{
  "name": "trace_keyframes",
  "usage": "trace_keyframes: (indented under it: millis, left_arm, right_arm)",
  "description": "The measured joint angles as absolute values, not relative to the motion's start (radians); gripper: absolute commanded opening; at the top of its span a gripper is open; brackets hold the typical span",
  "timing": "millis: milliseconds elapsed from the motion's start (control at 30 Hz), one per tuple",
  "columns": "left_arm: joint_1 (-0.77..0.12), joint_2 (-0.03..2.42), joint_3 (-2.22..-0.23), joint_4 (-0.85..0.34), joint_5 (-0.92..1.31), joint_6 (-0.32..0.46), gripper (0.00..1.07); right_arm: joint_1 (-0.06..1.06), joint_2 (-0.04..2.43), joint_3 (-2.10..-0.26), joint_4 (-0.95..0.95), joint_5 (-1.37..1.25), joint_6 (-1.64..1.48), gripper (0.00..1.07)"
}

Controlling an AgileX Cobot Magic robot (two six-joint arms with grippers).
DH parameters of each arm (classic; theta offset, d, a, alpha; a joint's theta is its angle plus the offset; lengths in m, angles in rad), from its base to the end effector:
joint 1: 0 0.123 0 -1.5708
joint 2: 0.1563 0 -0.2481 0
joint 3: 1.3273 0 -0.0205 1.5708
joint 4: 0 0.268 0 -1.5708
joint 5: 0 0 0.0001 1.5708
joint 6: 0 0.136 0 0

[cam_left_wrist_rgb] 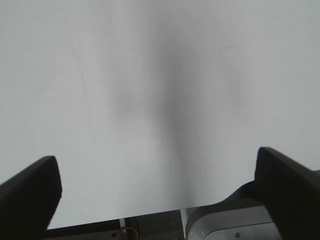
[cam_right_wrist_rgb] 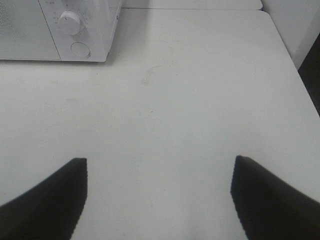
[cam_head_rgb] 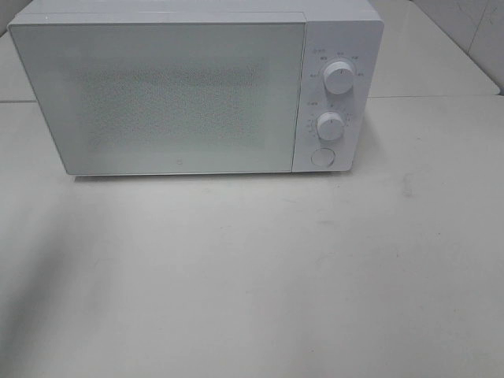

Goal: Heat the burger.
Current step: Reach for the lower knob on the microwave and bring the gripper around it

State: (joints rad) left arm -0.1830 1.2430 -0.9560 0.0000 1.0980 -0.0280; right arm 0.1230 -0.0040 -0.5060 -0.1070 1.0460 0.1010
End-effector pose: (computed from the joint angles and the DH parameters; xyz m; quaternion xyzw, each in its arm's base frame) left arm 0.2566 -0.0475 0.2034 0.0767 0.9877 -0.0143 0.1353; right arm 0.0879 -0.0018 0.2698 -0.0074 0.8455 0.0063 0.5339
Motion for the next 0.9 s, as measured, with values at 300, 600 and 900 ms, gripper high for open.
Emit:
trace_keyframes:
  millis: [300, 600, 900]
  left_arm:
    - [0.014, 1.06, -0.93, -0.064, 1.153, 0.014, 1.04]
    - [0.017, 0.802, -0.74, -0.07, 1.146, 0.015, 1.04]
    - [0.017, 0.489, -0.571, -0.07, 1.094, 0.069, 1.04]
  right_arm:
    - [0.123, -0.004, -0.506, -0.107, 1.046, 0.101, 0.76]
    - [0.123, -0.004, -0.506, -0.107, 1.046, 0.101, 0.76]
    - [0.123, -0.004, -0.506, -0.107, 1.046, 0.101, 0.76]
